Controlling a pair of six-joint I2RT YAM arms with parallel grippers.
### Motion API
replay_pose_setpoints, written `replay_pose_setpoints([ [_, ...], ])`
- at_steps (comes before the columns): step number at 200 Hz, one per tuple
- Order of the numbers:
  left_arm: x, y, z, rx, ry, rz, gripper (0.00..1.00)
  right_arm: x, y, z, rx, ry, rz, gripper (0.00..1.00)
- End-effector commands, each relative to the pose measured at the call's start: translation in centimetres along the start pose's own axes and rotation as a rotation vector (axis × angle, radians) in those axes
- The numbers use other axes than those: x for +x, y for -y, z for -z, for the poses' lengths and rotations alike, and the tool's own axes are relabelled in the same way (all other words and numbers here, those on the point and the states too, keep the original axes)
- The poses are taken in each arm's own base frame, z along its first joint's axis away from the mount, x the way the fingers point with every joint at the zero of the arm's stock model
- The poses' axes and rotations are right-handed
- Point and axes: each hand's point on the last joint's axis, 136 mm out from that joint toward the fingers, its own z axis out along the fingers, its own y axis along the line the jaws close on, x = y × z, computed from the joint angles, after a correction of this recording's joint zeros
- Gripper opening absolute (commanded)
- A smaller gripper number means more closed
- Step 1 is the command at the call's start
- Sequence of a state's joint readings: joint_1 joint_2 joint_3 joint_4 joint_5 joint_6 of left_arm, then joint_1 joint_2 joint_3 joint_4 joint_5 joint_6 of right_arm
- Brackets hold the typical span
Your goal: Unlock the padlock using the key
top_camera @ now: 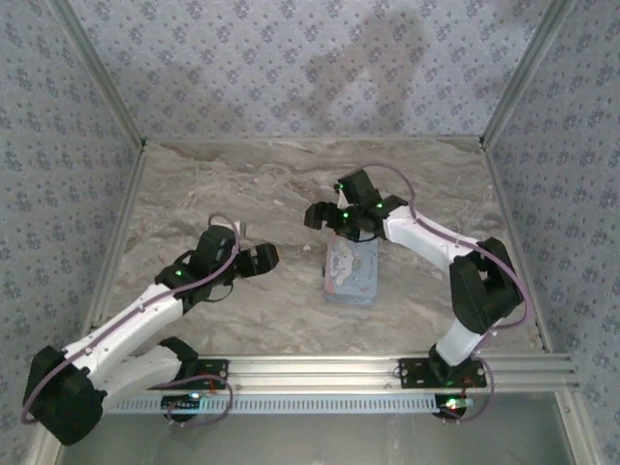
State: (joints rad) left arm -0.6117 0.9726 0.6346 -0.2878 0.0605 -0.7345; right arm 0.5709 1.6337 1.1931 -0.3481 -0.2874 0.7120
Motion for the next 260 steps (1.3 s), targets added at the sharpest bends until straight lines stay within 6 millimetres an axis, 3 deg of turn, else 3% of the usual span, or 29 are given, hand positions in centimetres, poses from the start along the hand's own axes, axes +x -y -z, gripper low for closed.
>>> replay_pose_setpoints([
  [1, -1.1, 2.0, 0.1, 0.049, 0.003, -0.035, 0.93, 0.6, 3.1, 3.5, 0.126, 0.048, -0.019, 0.9],
  [27, -1.0, 2.5, -0.4, 0.066, -0.018, -0.032, 0.93, 0.7, 8.4, 6.2, 0.244, 0.095, -0.112, 0.93],
  [47, -0.8, 2.6, -0.7, 0.077, -0.023, -0.02, 0.93, 0.8, 11.0, 7.2, 0.274, 0.111, -0.164, 0.94],
  [78, -0.5, 2.5, -0.8, 0.082, -0.026, -0.003, 0.93, 0.3, 12.4, 6.3, 0.261, 0.112, -0.185, 0.93],
  [122, -0.5, 2.0, -0.2, 0.067, -0.015, 0.003, 0.93, -0.5, 9.8, 3.1, 0.187, 0.063, -0.158, 0.92],
  [157, -0.2, 1.7, 0.0, 0.055, -0.015, 0.003, 0.93, -0.9, 6.0, 0.5, 0.124, 0.013, -0.093, 0.91],
  [175, -0.4, 1.6, -0.2, 0.051, -0.015, 0.002, 0.94, -0.1, 4.3, -1.1, 0.102, -0.036, -0.041, 0.9],
  [179, -0.5, 1.7, -0.2, 0.049, -0.015, 0.001, 0.94, -0.8, 2.9, -1.0, 0.076, -0.026, -0.021, 0.9],
  [196, -1.0, 2.0, -0.6, 0.048, -0.018, -0.008, 0.93, -0.2, 1.5, -1.7, 0.064, -0.062, 0.031, 0.9],
  [225, -2.4, 3.2, -1.7, 0.064, -0.046, -0.03, 0.92, 1.0, 2.1, -0.5, 0.123, -0.084, 0.073, 0.9],
  [242, -3.5, 4.0, -2.6, 0.084, -0.071, -0.048, 0.92, 1.4, 2.9, 1.9, 0.148, -0.039, 0.054, 0.91],
  [246, -3.7, 4.3, -2.9, 0.09, -0.078, -0.051, 0.92, 2.2, 3.9, 2.1, 0.168, -0.047, 0.047, 0.92],
  [260, -4.4, 5.2, -4.0, 0.113, -0.108, -0.066, 0.92, 3.2, 4.9, 4.1, 0.19, -0.016, 0.004, 0.91],
])
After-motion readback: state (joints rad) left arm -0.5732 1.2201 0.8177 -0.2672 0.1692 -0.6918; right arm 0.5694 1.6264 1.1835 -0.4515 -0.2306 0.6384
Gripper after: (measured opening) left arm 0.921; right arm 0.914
